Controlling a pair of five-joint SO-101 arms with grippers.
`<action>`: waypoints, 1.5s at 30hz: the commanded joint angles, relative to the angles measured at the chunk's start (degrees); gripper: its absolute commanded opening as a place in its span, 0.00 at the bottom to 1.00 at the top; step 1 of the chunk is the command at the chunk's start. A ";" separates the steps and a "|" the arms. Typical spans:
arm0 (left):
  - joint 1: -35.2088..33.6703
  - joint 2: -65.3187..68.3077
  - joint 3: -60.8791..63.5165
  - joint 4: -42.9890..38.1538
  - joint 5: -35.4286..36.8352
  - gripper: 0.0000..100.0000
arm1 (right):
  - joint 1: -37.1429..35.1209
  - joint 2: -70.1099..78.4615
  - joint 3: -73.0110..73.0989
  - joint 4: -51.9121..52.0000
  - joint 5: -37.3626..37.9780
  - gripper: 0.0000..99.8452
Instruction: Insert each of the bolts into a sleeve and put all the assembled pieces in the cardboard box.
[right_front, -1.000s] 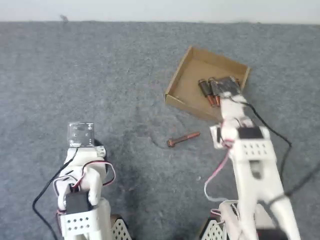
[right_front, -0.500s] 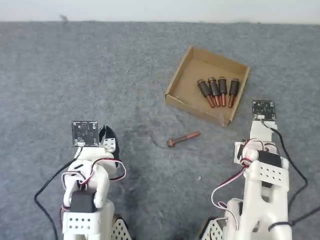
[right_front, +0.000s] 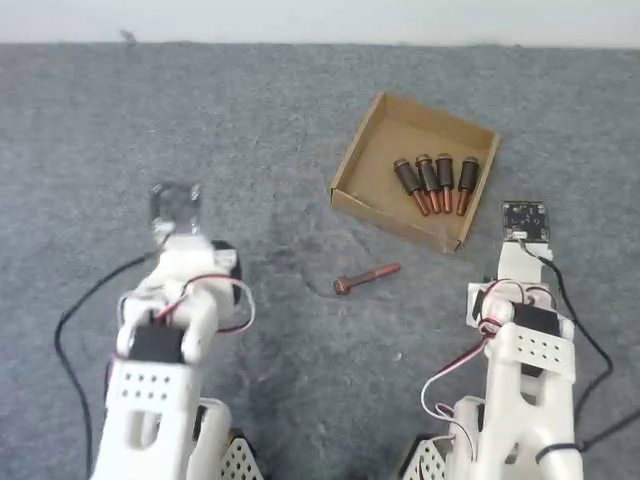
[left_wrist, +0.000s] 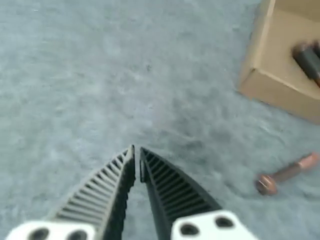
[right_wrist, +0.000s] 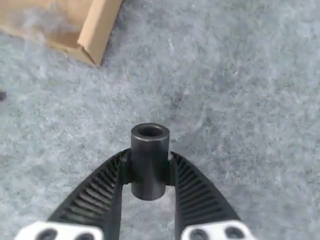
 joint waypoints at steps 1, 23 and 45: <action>8.35 12.92 -11.56 -1.14 0.00 0.02 | -0.92 -2.15 -0.53 -1.19 0.00 0.01; 31.91 61.45 -38.99 -1.41 -16.53 0.14 | -2.86 -2.15 0.26 -2.51 2.46 0.01; 27.60 82.20 -53.76 24.26 -50.99 0.01 | -3.47 -2.15 0.44 -3.56 2.37 0.01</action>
